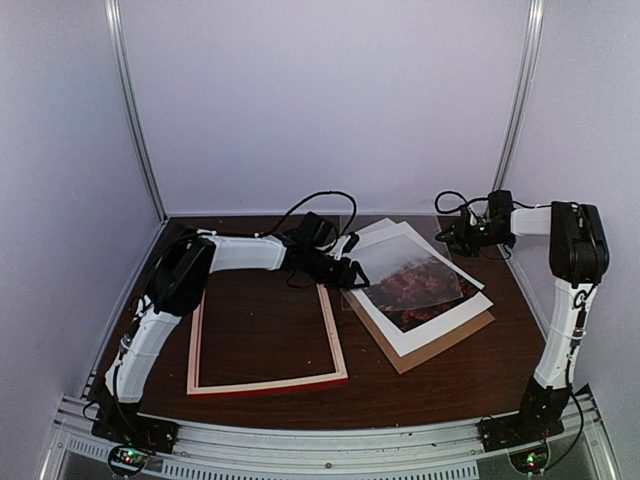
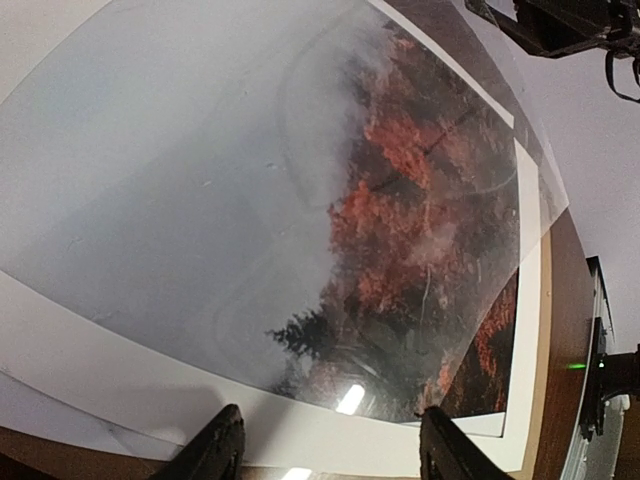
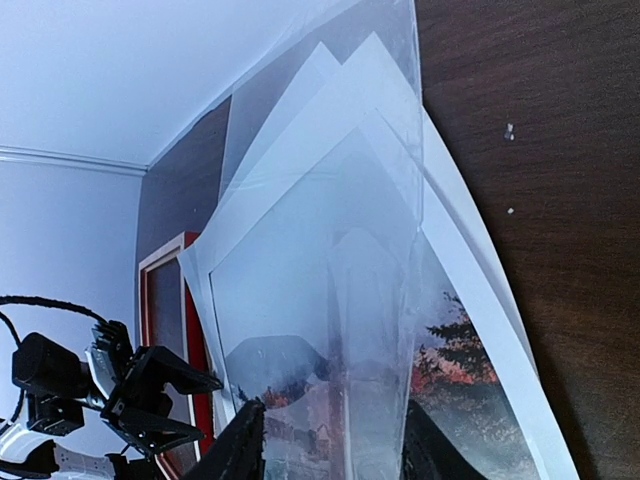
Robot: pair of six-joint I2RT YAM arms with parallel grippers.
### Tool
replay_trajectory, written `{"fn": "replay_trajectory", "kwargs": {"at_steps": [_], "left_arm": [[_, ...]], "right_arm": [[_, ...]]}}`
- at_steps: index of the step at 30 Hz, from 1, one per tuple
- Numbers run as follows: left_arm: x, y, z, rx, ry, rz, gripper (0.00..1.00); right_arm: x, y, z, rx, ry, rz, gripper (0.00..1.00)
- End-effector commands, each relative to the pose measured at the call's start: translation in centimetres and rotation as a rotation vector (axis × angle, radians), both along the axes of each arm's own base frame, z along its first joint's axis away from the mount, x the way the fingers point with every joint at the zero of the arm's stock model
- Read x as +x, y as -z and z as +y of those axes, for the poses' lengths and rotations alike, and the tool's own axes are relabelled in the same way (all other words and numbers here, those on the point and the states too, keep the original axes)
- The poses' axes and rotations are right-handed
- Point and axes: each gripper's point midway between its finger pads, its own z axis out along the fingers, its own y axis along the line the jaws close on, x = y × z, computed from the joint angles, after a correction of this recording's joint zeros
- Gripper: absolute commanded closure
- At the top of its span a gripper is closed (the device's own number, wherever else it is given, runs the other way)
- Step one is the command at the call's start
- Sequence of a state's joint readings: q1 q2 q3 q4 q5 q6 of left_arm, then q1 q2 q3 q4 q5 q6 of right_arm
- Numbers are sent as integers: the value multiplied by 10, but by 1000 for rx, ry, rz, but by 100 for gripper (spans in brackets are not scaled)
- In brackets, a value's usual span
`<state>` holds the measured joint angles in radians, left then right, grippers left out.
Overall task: Put the photo into the frame
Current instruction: Pick up the glass panel from the mat board.
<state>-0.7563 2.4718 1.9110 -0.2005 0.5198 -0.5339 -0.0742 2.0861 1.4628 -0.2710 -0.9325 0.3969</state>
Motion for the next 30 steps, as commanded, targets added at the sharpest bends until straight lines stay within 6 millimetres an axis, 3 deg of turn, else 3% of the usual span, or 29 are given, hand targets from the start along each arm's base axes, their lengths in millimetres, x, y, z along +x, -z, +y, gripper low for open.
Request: {"fn": "replay_trajectory", "kwargs": {"at_steps": [1, 14, 18, 20, 26, 30], "left_arm": [[-19, 27, 12, 89, 2, 71, 39], [-20, 23, 11, 79, 3, 66, 39], [-20, 13, 11, 64, 5, 51, 37], [-19, 2, 11, 51, 6, 31, 34], [-17, -53, 19, 6, -2, -84, 28], [-12, -99, 41, -6, -53, -199, 22]], "right_arm": [[-24, -6, 18, 55, -85, 31, 57], [-29, -2, 19, 52, -85, 54, 78], [-31, -3, 16, 35, -75, 56, 91], [-33, -7, 14, 28, -66, 51, 100], [-41, -44, 12, 18, -51, -14, 100], [-47, -71, 14, 39, -40, -55, 100]]}}
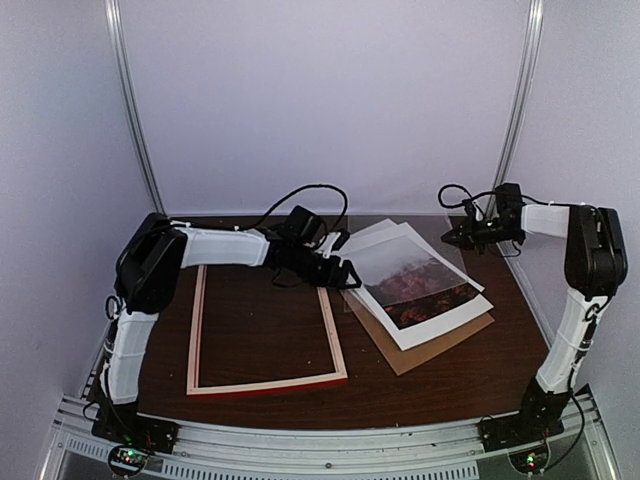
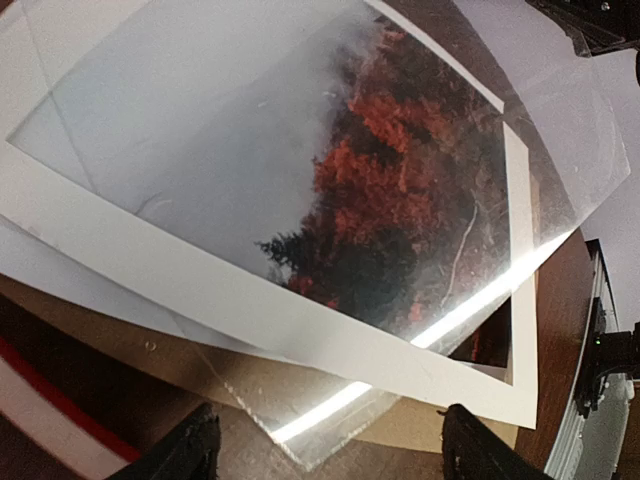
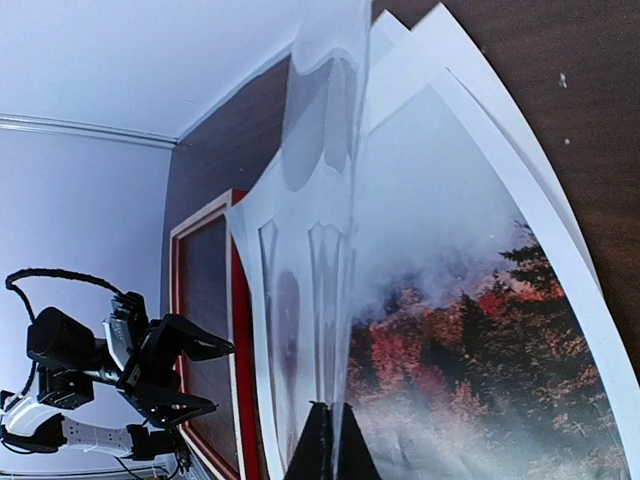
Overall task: Put the photo into the frame
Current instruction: Pick up the glass panel from the mat board.
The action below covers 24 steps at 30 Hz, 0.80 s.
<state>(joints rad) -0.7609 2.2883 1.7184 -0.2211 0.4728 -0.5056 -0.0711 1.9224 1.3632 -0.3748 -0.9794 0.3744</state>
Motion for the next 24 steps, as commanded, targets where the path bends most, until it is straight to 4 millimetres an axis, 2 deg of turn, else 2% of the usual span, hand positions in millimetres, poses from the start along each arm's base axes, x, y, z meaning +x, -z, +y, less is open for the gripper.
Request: {"fn": "replay_trajectory", "kwargs": {"at_steps": [1, 4, 9, 11, 17, 20, 22, 24], "left_arm": [[13, -82, 22, -48, -58, -197, 20], [21, -95, 55, -14, -137, -216, 18], [34, -98, 123, 61, -285, -198, 16], [38, -92, 153, 116, -344, -192, 14], [44, -58, 250, 347, -526, -112, 11], [39, -46, 282, 408, -581, -82, 11], [36, -44, 294, 431, -603, -77, 11], [36, -45, 303, 458, -623, -90, 11]], "right_arm": [[-6, -45, 4, 18, 8, -87, 100], [-11, -68, 8, 53, 12, -125, 100], [-18, -104, 18, 141, 12, -179, 100], [-21, -116, 25, 179, 2, -193, 100], [-29, -141, 47, 229, -44, -229, 100], [-36, -151, 62, 239, -79, -243, 100], [-38, -151, 60, 213, -72, -236, 100], [-41, -144, 54, 111, -52, -224, 100]]}}
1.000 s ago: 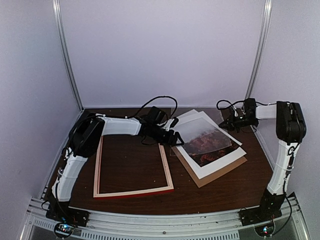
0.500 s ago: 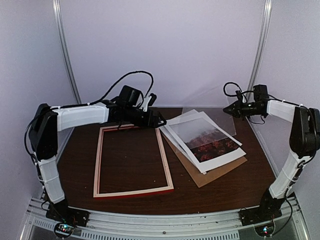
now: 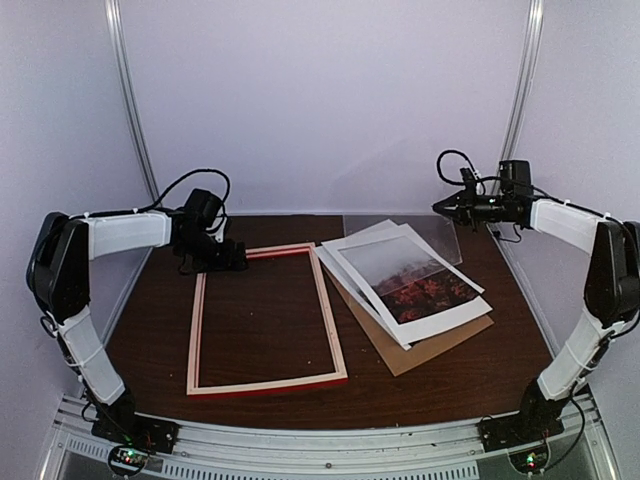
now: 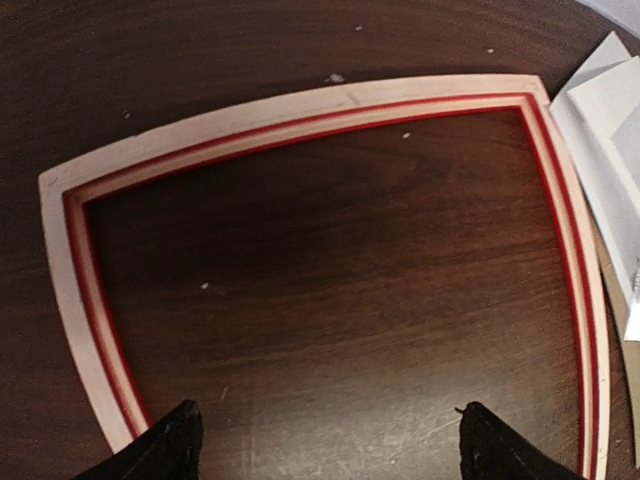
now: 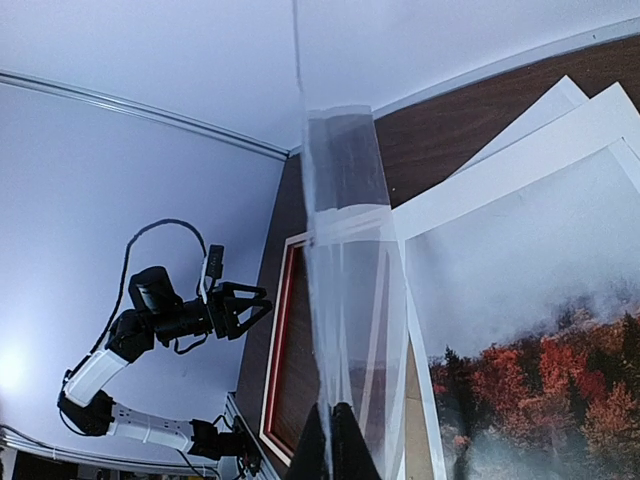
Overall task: Put the photo into the frame
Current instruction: Pick up the glass panel from the mat board, then move the frame body to the center of the board.
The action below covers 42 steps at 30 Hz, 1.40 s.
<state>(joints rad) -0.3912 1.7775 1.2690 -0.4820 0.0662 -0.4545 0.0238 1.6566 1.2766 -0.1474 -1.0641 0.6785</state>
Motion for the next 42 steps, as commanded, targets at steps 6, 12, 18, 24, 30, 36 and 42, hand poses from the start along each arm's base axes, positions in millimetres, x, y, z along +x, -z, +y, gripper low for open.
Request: {"fn": "replay_trajectory", "kwargs": {"at_steps": [6, 12, 18, 24, 30, 36, 42], "left_arm": [[-2, -14, 25, 101, -38, -38, 10], [-3, -8, 34, 158, -46, -23, 10], [-3, 0, 42, 185, -58, -9, 10], [-9, 19, 69, 162, -121, 73, 10], [-11, 39, 86, 130, -157, 139, 10], [-14, 59, 100, 112, -187, 195, 14], [-14, 77, 97, 92, -165, 239, 23]], "right_arm": [[-19, -23, -15, -270, 41, -74, 100], [-29, -36, -31, -396, 93, -112, 100], [-36, -55, -34, -407, 113, -152, 100], [-43, -86, -24, -330, 102, -222, 100], [-54, -120, 9, -216, 26, -298, 100], [-67, -139, 58, -143, -94, -354, 100], [-65, -139, 85, -83, -159, -354, 100]]}}
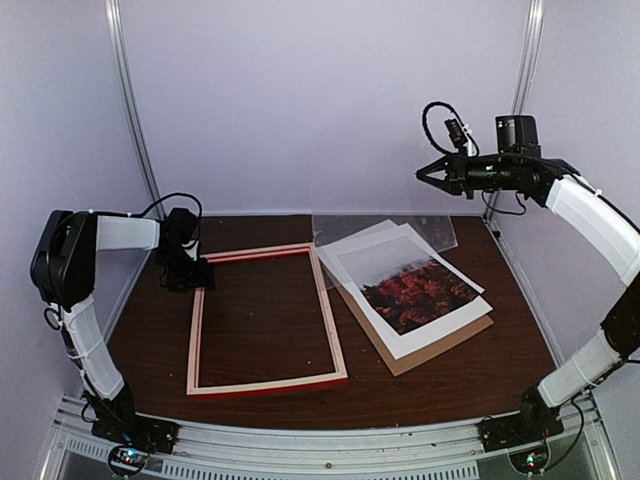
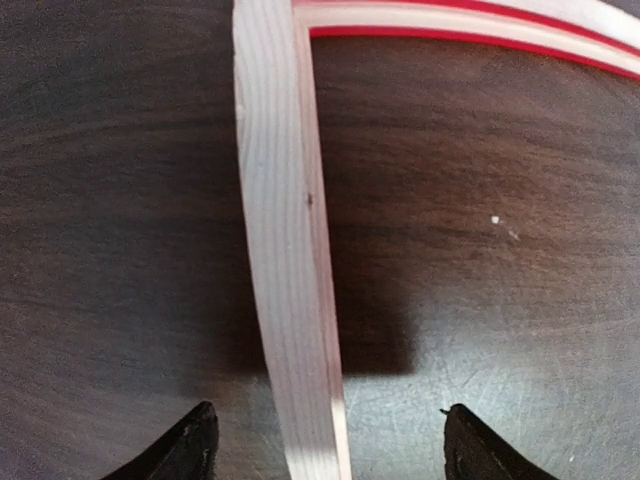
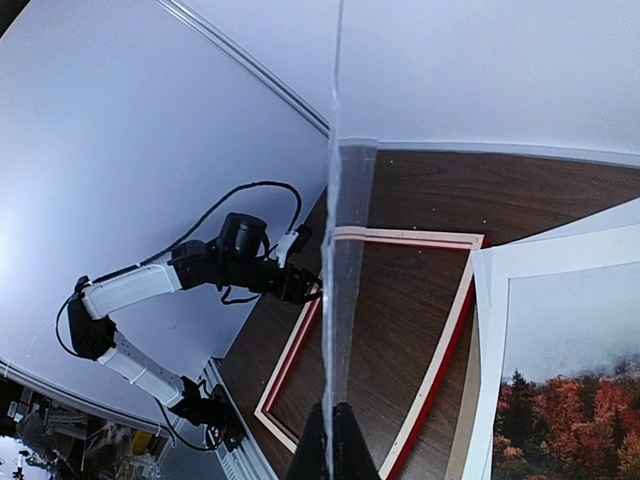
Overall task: Put the photo into the frame
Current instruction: Move the frame body to the center of the board.
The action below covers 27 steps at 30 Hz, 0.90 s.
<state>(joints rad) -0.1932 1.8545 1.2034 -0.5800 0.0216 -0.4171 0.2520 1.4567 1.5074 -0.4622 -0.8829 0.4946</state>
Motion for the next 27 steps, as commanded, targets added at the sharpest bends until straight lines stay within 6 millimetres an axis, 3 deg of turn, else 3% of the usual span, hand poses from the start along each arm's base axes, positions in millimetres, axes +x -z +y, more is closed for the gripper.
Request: {"fn": "replay_trajectory", "kwargs": {"at_steps": [1, 11, 27], "left_arm": [[1, 14, -5, -38, 15, 28, 25], [2, 25, -26, -101, 62, 29, 49], [10, 24, -121, -135, 292, -2, 60]], "right_arm": [[5, -22, 20, 71, -64, -63, 100], [13, -9, 33, 94, -82, -28, 100], [21, 5, 38, 88, -76, 18, 100]]}}
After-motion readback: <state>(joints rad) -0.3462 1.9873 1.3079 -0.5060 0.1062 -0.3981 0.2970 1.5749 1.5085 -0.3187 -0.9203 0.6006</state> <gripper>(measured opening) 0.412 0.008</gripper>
